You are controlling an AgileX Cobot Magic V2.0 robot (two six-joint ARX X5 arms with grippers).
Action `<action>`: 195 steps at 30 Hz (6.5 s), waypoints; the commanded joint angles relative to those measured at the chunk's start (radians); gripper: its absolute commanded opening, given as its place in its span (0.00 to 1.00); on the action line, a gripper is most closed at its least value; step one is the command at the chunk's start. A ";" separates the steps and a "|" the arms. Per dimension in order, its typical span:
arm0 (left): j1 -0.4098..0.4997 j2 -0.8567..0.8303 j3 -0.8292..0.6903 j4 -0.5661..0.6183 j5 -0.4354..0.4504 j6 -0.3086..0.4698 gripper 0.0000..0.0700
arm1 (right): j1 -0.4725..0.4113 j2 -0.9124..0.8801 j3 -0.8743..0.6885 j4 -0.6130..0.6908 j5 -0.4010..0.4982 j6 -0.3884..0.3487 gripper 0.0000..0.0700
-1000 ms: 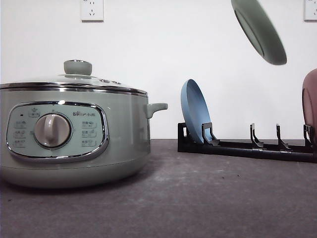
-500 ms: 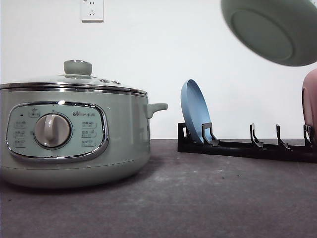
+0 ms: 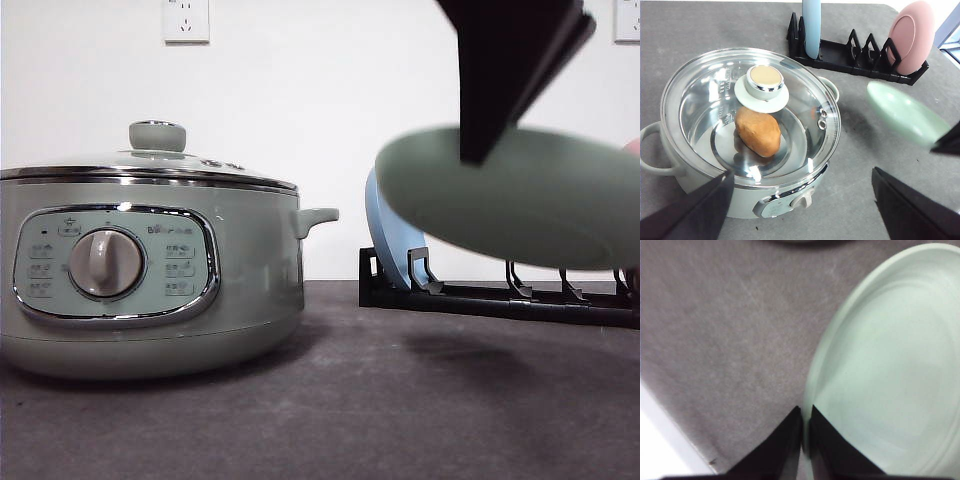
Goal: Transfer potato from steamer to green plate
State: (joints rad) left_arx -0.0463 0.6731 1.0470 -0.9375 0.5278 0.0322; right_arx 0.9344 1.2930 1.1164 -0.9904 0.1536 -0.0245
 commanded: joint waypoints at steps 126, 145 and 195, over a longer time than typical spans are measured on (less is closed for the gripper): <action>-0.325 0.816 0.516 -0.011 -0.382 0.021 0.80 | -0.245 -0.217 0.076 0.245 -0.696 0.043 0.50; -0.347 0.917 0.516 -0.015 -0.462 0.035 0.79 | -0.245 -0.217 0.076 0.242 -0.696 0.042 0.50; -0.358 0.889 0.517 -0.023 -0.462 0.027 0.00 | -0.245 -0.217 0.076 0.242 -0.695 0.043 0.50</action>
State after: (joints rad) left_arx -0.3999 1.5796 1.5413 -0.9768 0.0560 0.0713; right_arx 0.6842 1.0668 1.1721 -0.7517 -0.5388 0.0296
